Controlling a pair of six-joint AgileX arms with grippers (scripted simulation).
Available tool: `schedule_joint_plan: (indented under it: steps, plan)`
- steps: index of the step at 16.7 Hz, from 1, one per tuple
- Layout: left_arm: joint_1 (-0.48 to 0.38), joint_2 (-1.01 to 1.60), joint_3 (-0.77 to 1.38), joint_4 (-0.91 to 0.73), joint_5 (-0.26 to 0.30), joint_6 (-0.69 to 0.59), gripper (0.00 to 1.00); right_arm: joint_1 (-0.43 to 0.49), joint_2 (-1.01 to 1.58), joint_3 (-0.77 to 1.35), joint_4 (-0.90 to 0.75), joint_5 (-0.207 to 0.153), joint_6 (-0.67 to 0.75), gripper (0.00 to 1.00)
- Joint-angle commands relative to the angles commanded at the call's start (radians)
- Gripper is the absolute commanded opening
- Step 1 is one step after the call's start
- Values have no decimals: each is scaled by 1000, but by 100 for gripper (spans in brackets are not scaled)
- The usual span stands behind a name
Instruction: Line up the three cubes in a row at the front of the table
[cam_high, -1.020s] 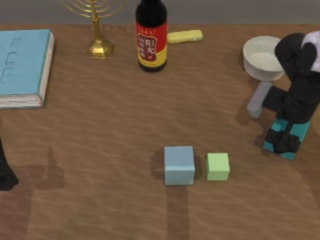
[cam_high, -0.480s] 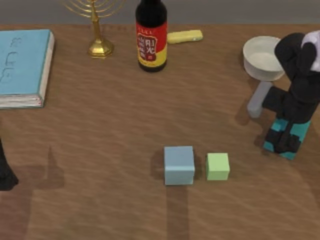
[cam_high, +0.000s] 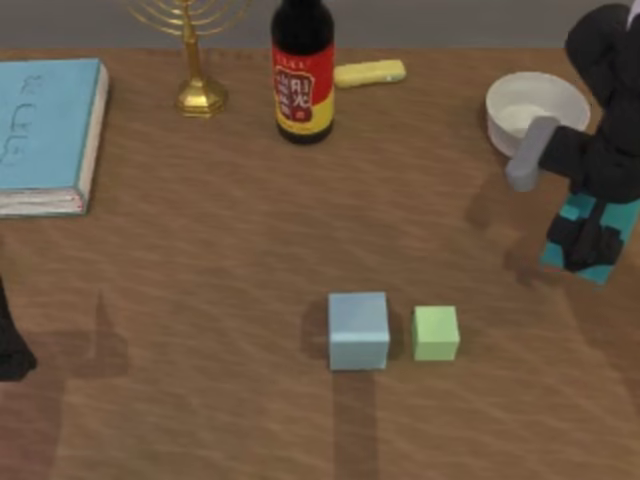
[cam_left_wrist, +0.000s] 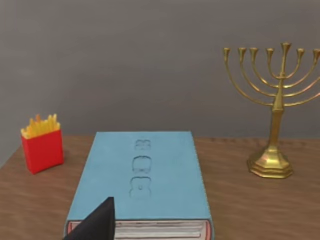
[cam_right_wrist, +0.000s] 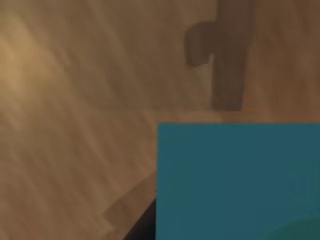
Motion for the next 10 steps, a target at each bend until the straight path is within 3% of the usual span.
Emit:
schedule_joint_plan:
  steps: [6, 10]
  plan:
    - [0, 0, 0, 0, 0, 0, 100, 4, 8, 16, -14, 0, 3, 0]
    - [0, 0, 0, 0, 0, 0, 100, 95, 109, 168, -98, 2, 21, 0]
